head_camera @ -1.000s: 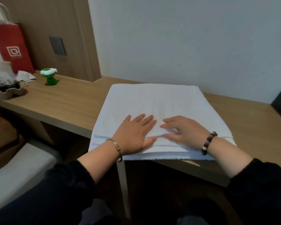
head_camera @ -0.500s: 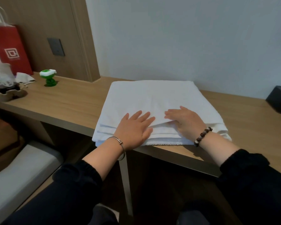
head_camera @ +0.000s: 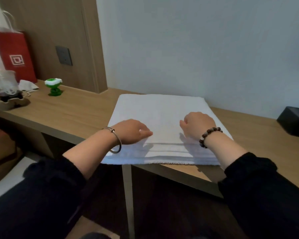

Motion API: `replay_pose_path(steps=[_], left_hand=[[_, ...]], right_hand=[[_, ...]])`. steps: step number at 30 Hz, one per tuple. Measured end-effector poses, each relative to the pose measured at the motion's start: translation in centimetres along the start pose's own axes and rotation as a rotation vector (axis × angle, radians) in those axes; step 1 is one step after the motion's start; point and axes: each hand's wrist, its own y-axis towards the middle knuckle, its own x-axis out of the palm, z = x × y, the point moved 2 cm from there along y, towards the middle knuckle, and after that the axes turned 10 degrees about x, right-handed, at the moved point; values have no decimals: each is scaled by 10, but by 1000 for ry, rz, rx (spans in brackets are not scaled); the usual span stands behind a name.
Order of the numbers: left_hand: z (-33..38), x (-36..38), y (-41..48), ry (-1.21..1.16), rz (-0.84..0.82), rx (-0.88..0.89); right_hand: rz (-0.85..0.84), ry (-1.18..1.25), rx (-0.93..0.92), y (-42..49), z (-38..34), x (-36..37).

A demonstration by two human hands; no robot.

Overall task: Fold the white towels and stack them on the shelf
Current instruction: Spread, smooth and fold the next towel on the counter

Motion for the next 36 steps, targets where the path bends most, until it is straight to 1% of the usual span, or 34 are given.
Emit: replay_pose_path(steps=[2,5,9,12,13,15,17,18,20,22,26,27,29,30,31,32,33,34,36], left_hand=[[-5,-30,18,48,73,-20],[-18,-55,54,119,121,-56],[-46,-49,111,121,98,-98],[-70,-37,156,155,69,-90],[-78,-35,171,166,66,-85],[-96,-31,200,186,48,-75],[-118,-25,222,175,19,-94],[-129,-23,229,147,-3,-104],[-146,-23,238,78,-60,-72],[-159,-26,247,60,-124,-22],[-176,-38,265,197,-332,-148],[-178,-40,268,228,-390,-157],[-180,-45,272,248,-482,-149],[-181,-47,272,252,-517,-152],[-182,-50,270,258,-543,-164],[-183,-52,267,266,-558,-182],[-182,-54,264,270,-557,-196],[-181,-55,261,273,-539,-202],[-176,-59,255,273,-446,-205]], right_hand=[[21,-17,-32,25,-11,-11],[-61,-6,-31,71,-21,-16],[-252,6,7,141,-22,3],[-351,60,19,182,-12,28],[-374,44,-6,194,-9,36],[-410,-73,-72,219,-4,47],[-444,-172,-134,240,-1,56],[-466,-186,-137,251,3,60],[-510,-234,-112,267,13,65],[-583,-325,-118,282,18,71],[-807,-377,-122,297,22,74],[-797,-333,-91,303,25,76],[-622,-182,12,315,34,79],[-621,-224,32,316,36,77],[-708,-363,6,316,36,74],[-816,-442,39,314,33,72],[-856,-485,59,313,31,72],[-840,-535,50,310,27,72],[-718,-572,-10,302,29,68]])
